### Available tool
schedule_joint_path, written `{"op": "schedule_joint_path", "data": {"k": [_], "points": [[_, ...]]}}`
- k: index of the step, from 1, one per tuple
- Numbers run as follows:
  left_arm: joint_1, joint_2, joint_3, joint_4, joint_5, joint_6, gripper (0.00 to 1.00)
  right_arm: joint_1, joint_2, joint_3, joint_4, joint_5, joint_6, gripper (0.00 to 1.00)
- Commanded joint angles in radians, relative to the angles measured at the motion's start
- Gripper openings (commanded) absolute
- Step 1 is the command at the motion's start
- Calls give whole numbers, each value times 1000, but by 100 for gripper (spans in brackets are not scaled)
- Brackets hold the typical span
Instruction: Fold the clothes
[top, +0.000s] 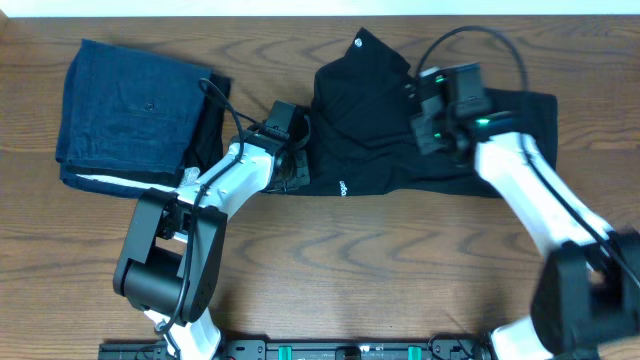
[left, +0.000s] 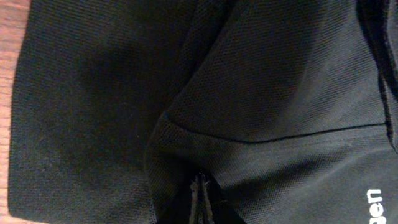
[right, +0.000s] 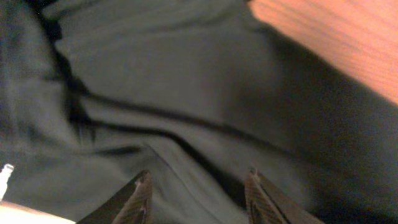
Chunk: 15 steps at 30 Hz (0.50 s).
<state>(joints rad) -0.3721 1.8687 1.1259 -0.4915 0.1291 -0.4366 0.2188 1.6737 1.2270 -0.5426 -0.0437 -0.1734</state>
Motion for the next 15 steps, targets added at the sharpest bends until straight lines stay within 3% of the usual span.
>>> {"op": "schedule_joint_path", "data": {"k": [1,5,12,15], "points": [[1,8,-10,-13,-37,21,6,-32,-27,5,-112,10,-205,41],[1,8,-10,-19,-39,22,6,-63,18,-6,-209,9,-345,35],[3,8,-10,-31,-150,45,6,-93,132,-7,-209,10,-312,35],[3,8,-10,-31,-149,51,6,-107,174,-7,-214,41,-217,28]]}}
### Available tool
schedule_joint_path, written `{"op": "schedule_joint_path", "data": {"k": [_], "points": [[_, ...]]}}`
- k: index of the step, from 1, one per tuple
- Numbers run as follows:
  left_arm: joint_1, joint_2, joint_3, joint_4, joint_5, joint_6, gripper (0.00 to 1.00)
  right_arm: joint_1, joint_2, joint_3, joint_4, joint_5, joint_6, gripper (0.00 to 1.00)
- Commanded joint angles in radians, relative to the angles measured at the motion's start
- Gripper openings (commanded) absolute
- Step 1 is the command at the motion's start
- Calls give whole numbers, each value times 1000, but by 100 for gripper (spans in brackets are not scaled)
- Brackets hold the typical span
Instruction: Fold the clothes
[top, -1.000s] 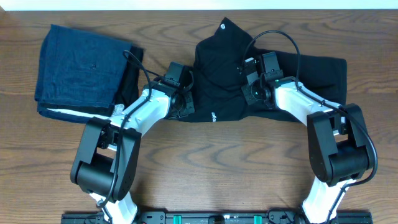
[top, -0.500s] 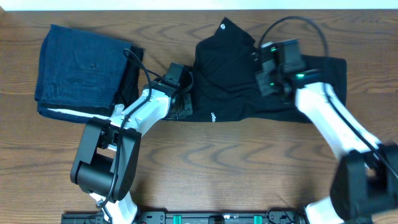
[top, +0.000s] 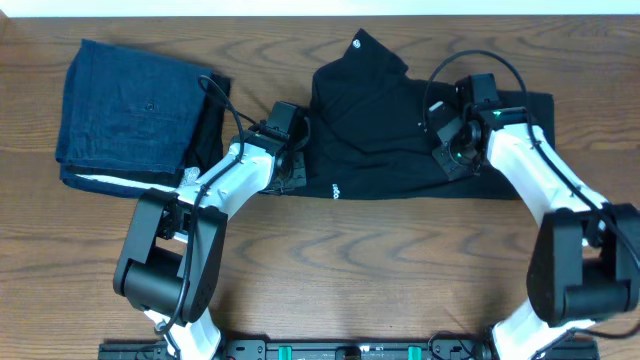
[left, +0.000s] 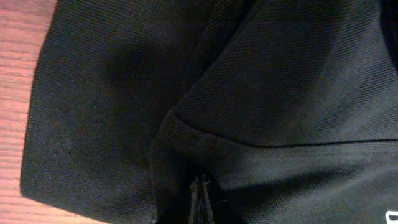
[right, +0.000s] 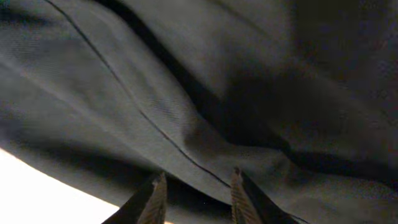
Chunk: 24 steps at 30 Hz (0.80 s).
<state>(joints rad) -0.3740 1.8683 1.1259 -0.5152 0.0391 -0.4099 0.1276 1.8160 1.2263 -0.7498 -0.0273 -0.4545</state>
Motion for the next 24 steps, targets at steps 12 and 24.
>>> {"op": "schedule_joint_path", "data": {"k": [12,24], "points": [[5,9,-10,-27,-60,36,6,-159,68,-98,-45,51,388,8],[5,9,-10,-52,-104,35,7,-324,49,-208,0,101,465,6]]}}
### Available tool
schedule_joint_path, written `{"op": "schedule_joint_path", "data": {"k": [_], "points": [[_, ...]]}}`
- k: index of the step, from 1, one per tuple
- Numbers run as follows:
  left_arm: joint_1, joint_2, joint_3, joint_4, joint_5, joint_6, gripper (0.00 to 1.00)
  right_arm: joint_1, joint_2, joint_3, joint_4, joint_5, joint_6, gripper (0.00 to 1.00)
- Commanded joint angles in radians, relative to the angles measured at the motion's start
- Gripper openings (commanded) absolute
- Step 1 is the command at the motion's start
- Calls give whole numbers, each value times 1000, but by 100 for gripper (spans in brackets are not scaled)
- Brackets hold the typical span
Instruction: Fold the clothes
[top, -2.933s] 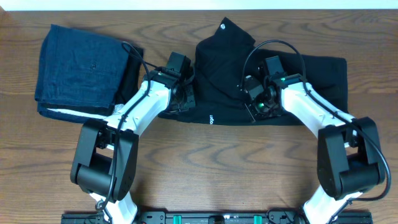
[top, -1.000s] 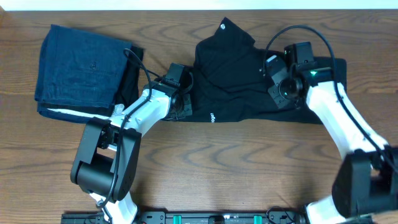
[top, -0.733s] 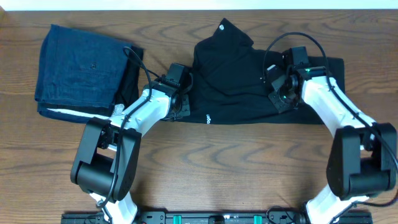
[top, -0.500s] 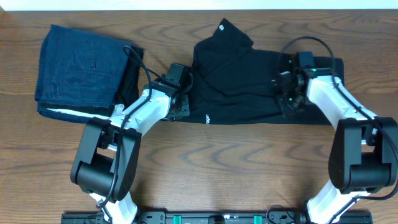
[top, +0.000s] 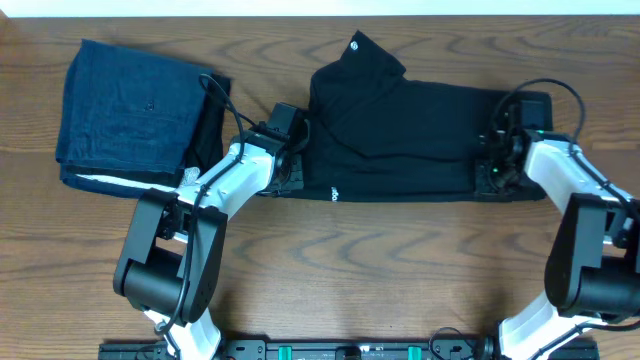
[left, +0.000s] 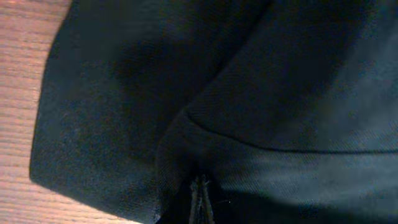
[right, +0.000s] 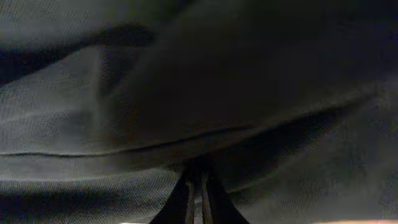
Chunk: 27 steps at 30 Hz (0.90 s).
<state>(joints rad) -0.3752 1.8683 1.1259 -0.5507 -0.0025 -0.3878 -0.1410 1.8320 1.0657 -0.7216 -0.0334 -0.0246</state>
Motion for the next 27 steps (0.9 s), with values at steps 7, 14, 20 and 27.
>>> {"op": "schedule_joint_path", "data": {"k": [7,14,20,27], "points": [[6,9,-10,-9,-62,13,6,-19,-97,21,-34,70,0,22],[6,9,-10,-9,-60,12,7,127,-240,62,-35,-177,-221,40],[6,8,-9,-4,-8,13,17,313,-214,54,-36,-178,-407,45],[6,8,-7,2,22,13,17,410,-78,51,60,-105,-457,45]]}}
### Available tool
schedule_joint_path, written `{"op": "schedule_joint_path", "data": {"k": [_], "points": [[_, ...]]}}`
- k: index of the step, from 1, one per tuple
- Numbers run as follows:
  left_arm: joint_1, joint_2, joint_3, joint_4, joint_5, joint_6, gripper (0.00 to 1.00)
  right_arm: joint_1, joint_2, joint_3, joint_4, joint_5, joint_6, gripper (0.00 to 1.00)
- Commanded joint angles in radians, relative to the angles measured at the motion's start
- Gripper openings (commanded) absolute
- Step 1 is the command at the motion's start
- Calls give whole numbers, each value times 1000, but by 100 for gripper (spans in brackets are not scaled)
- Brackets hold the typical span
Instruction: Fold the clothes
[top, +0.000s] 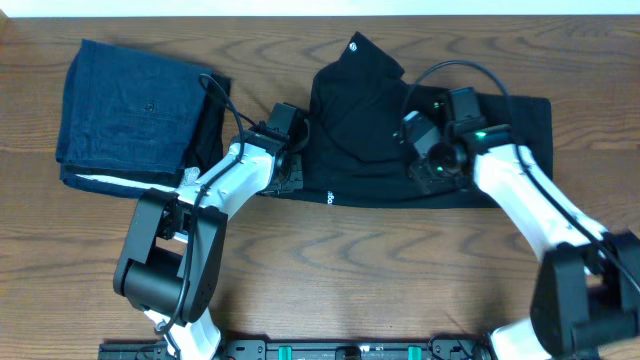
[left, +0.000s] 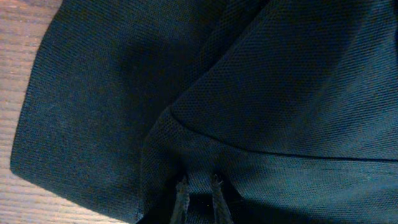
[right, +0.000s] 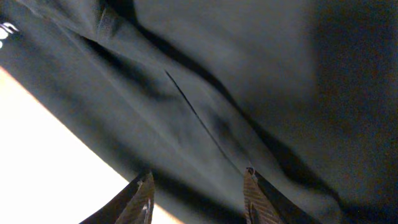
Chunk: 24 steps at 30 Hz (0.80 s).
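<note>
A black garment (top: 380, 130) lies spread across the middle of the table, with small white lettering (top: 331, 197) at its front edge. My left gripper (top: 296, 160) sits low at the garment's left end. In the left wrist view its fingertips (left: 199, 186) stand a little apart, and the black mesh cloth (left: 249, 93) shows in the narrow gap. My right gripper (top: 430, 165) hangs over the garment's middle right part. It is wide open (right: 196, 183) above the cloth (right: 249, 74) near its front edge, holding nothing.
A folded dark blue garment (top: 130, 105) lies at the far left on top of black and white cloth. The brown wooden table (top: 400, 270) shows bare in front of the garments. A rail runs along the near edge.
My right gripper was shut on the garment's right end; it is now open over the middle right part. The left fingers, pressed together before, now stand slightly apart.
My left gripper stayed shut on the garment's left end while the right one, open, hung over the bunched upper middle, then further right. Then the right gripper was shut on the right end with the cloth drawn out flat. Now both have let go.
</note>
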<state>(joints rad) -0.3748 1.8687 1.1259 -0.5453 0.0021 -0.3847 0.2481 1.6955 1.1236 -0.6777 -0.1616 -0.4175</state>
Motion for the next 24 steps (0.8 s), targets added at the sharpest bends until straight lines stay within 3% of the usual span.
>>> {"op": "schedule_joint_path", "data": {"k": [1,9,12,16,18,22,24], "points": [[5,7,-7,-3,17,10,17,24,84,-6,32,23,-71,44],[5,7,-7,-3,17,10,17,21,191,-6,72,48,-71,39],[5,7,-7,-3,17,10,17,20,195,-6,81,95,-71,30],[5,7,-7,-3,17,10,17,20,195,-6,120,133,-80,10],[5,7,-7,-3,17,10,17,21,195,-6,149,135,-82,6],[5,7,-7,-3,17,10,17,19,195,-6,201,135,-82,6],[5,7,-7,-3,17,10,17,18,195,-6,212,136,-82,12]]}}
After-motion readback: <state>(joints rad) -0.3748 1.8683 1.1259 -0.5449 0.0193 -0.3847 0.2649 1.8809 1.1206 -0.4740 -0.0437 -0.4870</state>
